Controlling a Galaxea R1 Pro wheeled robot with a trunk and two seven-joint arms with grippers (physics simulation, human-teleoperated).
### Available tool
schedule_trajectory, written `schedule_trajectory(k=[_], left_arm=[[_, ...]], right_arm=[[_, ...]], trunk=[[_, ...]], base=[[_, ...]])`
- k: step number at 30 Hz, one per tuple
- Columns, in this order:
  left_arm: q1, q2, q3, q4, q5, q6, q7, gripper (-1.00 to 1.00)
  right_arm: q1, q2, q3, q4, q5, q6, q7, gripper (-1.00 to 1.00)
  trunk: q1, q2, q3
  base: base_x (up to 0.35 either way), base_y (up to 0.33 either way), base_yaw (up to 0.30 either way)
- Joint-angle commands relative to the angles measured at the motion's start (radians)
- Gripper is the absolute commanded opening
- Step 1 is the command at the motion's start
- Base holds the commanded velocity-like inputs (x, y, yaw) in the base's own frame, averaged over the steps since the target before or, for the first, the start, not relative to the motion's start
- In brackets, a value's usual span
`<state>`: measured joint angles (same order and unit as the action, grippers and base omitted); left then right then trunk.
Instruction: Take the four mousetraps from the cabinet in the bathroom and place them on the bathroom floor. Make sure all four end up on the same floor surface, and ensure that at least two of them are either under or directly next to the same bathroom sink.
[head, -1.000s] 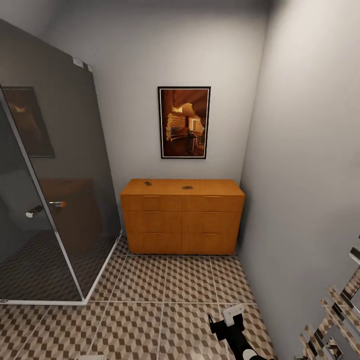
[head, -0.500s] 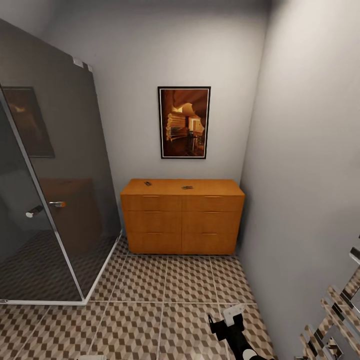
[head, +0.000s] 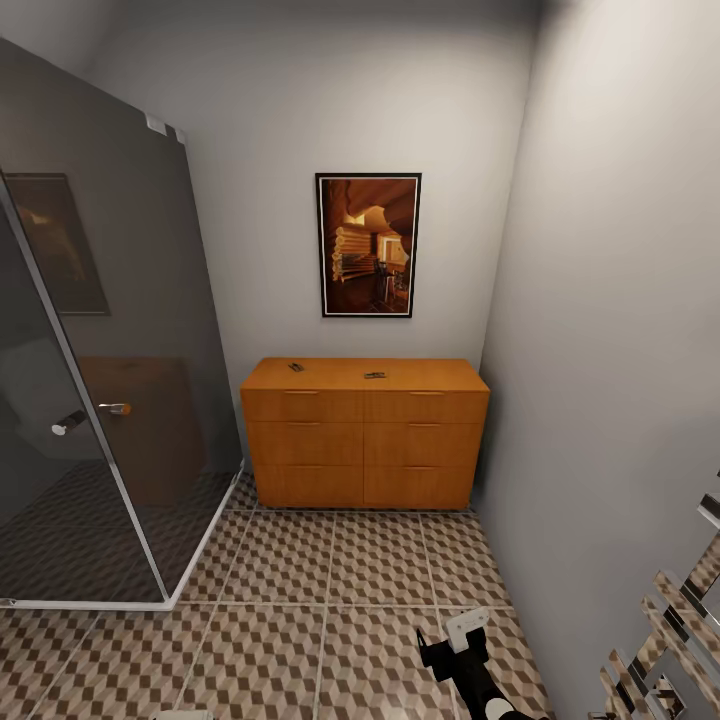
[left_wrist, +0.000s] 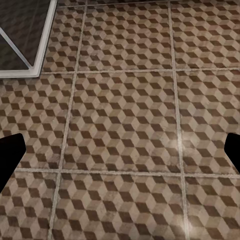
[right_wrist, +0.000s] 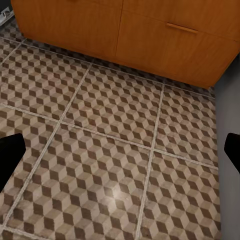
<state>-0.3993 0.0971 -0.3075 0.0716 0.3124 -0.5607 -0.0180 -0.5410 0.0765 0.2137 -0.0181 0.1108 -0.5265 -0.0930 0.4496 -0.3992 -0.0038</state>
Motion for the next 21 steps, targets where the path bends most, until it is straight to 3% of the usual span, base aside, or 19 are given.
schedule_trajectory(k=[1,21], left_arm=[[-0.001,0.000,-0.008,0.004,0.008,-0.005,-0.002,1.00],[-0.001,0.000,-0.008,0.004,0.008,-0.005,-0.002,1.00]], right_arm=[[0.000,0.000,0.003,0.001,0.010,-0.001,-0.010,1.00],[0.000,0.000,0.003,0.001,0.011,-0.001,-0.010,1.00]], trunk=[[0.000,-0.001,0.000],[0.000,-0.001,0.000]], base=[[0.000,0.000,0.000],[0.000,0.000,0.000]])
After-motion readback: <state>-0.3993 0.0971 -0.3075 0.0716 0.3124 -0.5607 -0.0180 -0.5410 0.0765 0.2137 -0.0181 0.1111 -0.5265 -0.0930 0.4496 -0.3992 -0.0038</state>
